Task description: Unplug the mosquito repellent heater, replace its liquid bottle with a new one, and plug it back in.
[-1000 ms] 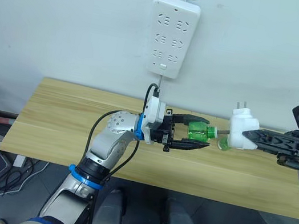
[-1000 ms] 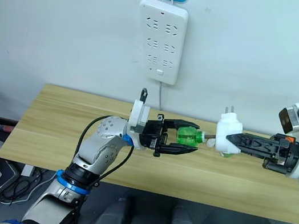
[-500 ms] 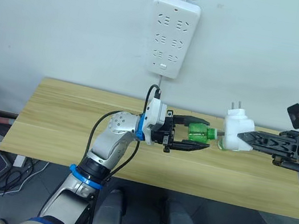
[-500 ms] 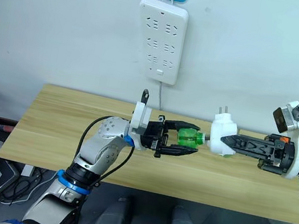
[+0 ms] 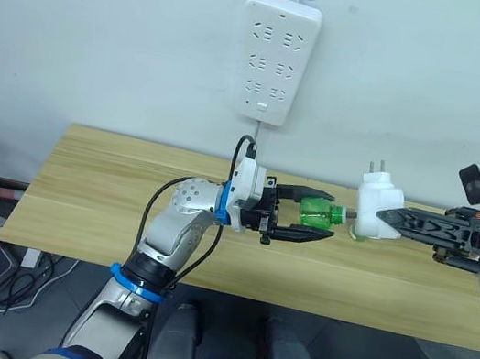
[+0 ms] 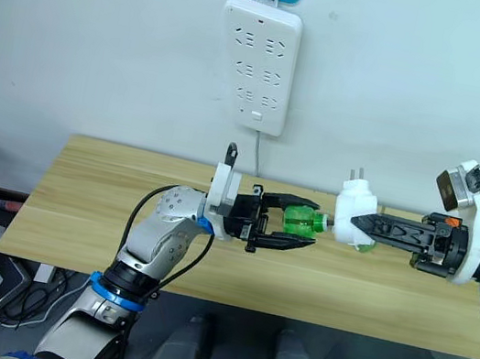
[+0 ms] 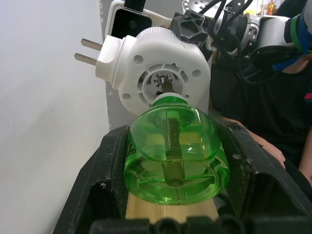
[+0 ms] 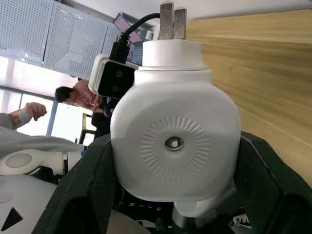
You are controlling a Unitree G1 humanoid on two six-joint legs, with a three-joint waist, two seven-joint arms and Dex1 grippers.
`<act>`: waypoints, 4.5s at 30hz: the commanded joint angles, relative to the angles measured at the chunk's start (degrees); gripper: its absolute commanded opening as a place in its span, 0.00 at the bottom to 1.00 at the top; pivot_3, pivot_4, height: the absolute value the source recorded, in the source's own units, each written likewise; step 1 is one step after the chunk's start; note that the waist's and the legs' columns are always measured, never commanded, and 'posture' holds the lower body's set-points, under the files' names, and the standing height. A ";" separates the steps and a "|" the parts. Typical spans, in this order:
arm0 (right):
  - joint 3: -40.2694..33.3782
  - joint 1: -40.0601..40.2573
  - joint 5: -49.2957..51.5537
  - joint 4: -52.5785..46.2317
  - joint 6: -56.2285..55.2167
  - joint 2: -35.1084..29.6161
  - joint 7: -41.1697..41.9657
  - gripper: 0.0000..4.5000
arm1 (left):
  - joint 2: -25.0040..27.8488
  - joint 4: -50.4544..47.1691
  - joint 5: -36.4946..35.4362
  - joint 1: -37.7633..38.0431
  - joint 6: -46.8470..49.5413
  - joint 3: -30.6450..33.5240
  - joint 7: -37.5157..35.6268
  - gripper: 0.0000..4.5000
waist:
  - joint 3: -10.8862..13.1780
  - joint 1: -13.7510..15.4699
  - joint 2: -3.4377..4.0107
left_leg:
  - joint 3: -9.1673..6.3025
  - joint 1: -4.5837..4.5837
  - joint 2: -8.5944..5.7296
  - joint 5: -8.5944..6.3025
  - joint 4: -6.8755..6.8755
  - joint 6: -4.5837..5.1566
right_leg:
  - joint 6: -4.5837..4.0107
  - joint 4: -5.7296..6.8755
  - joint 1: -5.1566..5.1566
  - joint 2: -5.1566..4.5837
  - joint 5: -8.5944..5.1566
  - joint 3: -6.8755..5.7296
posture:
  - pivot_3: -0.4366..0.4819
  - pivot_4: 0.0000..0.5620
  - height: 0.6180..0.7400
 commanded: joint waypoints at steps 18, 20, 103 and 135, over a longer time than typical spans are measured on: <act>-0.70 -1.30 1.93 0.75 -0.39 0.42 -1.72 0.66 | -0.65 -0.50 -0.16 -2.16 -1.33 -0.07 -1.64 0.50 | 0.00 0.00 0.00 | 0.00 0.00 0.00 0.00 0.00 0.00 | 0.00 0.01 0.00 0.00 0.00 0.00 | 0.37 0.56 1.00; -0.61 -1.89 1.93 1.05 0.11 0.12 -1.39 0.66 | -0.53 -0.37 -0.14 -2.18 -1.39 0.02 -1.69 0.50 | 0.00 0.00 0.00 | 0.00 0.00 0.00 0.00 0.01 0.00 | -0.01 0.02 0.00 0.00 0.00 0.00 | 0.37 0.56 1.00; 3.93 -4.17 1.93 -11.97 -5.73 1.23 -7.08 0.66 | -2.72 4.80 3.40 -4.79 -6.89 -2.18 -2.06 0.50 | 0.00 -0.07 0.00 | -0.02 -0.01 0.01 0.00 0.03 0.00 | -0.16 0.04 0.00 0.00 0.09 -0.02 | 0.34 0.57 1.00; 4.26 -0.11 1.93 -15.57 -7.00 1.38 -3.56 1.00 | -3.99 5.33 3.38 -5.42 -6.14 -0.77 0.57 0.50 | 0.00 -0.08 0.00 | -0.04 -0.02 0.01 0.00 0.05 0.00 | -0.17 0.06 -0.01 0.00 0.10 -0.04 | 0.35 0.56 1.00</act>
